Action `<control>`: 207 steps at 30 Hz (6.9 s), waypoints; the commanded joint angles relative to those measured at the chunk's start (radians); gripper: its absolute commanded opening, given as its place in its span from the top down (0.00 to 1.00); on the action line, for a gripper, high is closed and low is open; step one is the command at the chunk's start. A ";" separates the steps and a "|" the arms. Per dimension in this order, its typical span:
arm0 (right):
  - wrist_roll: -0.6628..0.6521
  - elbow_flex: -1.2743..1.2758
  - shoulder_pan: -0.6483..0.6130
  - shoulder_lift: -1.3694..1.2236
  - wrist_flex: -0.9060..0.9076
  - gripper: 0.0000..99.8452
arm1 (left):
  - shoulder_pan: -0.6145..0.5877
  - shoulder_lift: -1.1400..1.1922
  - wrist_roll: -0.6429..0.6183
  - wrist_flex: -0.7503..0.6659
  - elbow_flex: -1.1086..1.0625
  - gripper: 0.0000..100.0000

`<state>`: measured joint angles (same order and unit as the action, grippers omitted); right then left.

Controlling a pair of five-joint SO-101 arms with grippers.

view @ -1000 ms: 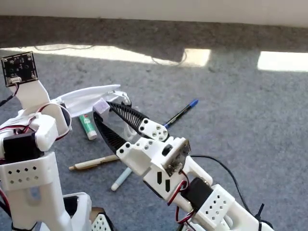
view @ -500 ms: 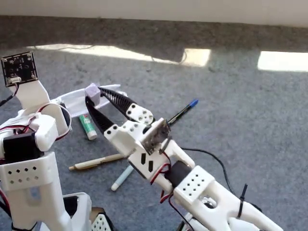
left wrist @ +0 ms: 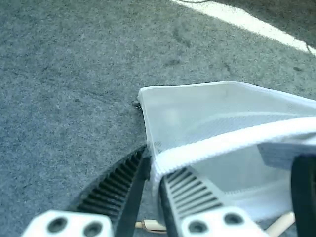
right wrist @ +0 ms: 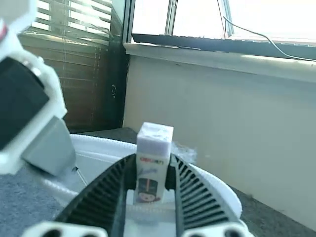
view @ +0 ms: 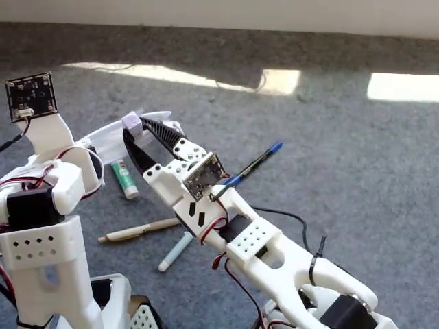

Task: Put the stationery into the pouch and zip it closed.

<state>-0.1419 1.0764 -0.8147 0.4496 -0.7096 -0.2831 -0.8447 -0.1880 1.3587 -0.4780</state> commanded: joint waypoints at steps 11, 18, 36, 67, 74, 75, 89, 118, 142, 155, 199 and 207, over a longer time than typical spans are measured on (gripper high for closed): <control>-0.002 -0.030 0.016 0.191 0.243 0.89 | 0.016 0.002 0.011 0.000 0.012 0.99; 0.000 -0.028 0.016 0.318 0.378 0.89 | 0.016 0.004 0.011 0.000 0.012 0.99; 0.092 -0.038 -0.010 0.314 0.613 0.78 | 0.016 0.007 0.011 0.003 0.012 0.99; 0.264 -0.467 0.289 0.481 1.434 0.78 | -0.028 0.002 0.009 -0.005 -0.015 0.99; 0.282 -0.486 0.433 0.317 1.443 0.78 | -0.028 0.002 0.009 -0.003 -0.015 0.99; 0.282 -0.506 0.446 0.280 1.445 0.78 | -0.028 0.002 0.009 -0.003 -0.015 0.99; 0.361 -0.914 0.581 -0.288 1.616 0.84 | -0.061 0.002 0.009 -0.012 -0.027 0.99; 0.588 -1.937 0.668 -1.179 2.267 0.84 | -0.061 0.002 0.009 -0.052 -0.084 0.99; 0.580 -2.209 0.653 -1.486 2.285 0.99 | -0.061 0.002 0.011 -0.046 -0.085 0.99; 0.580 -2.278 0.653 -1.446 2.384 0.99 | -0.062 0.002 0.011 -0.046 -0.085 0.99; 0.417 -1.851 0.516 -0.880 2.470 0.99 | -0.088 0.002 0.011 -0.052 -0.085 0.99; 0.417 -1.801 0.515 -0.811 2.470 0.99 | -0.088 0.002 0.011 -0.052 -0.085 0.99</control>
<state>0.2877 -0.7173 -0.2869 -0.4296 1.7469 -0.3613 -0.8600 -0.1864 1.3218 -0.5608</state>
